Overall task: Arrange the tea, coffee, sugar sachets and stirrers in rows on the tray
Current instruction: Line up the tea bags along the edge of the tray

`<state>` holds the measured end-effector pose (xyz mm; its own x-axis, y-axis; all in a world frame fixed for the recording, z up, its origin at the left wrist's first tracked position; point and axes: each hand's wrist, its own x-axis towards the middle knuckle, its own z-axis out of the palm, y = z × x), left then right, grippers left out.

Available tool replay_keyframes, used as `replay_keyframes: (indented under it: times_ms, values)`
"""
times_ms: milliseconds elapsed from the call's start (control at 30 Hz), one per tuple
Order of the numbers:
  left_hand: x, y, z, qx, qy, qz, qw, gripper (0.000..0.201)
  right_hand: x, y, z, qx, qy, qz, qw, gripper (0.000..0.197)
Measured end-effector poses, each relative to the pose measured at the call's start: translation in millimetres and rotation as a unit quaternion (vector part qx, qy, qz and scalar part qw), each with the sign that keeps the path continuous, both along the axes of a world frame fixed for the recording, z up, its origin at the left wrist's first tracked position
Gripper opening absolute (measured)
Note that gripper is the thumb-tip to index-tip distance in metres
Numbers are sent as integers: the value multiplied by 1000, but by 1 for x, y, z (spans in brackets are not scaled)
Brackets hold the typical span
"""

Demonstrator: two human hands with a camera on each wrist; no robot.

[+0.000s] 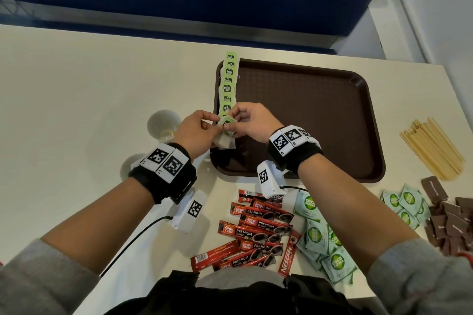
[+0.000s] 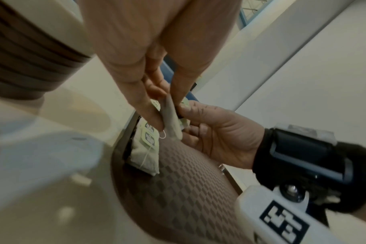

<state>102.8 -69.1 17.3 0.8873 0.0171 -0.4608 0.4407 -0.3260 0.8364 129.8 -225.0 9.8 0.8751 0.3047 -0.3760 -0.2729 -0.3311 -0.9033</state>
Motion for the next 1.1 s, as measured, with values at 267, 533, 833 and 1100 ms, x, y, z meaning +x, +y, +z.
replay_keyframes:
  times_ms: [267,533,833,1100]
  values:
    - [-9,-5,0,147,-17,-114,982,13,-2,-9,-8,-38,-11,8,999,26]
    - [-16,-6,-8,167,-7,-130,977,19,-14,-13,-20,-65,70,0,995,12]
    - [-19,0,-5,255,-54,-190,947,45,-19,-3,-30,-107,90,-17,990,18]
    - [-22,-2,0,291,-67,-247,922,40,-20,-1,-29,-136,48,-57,988,19]
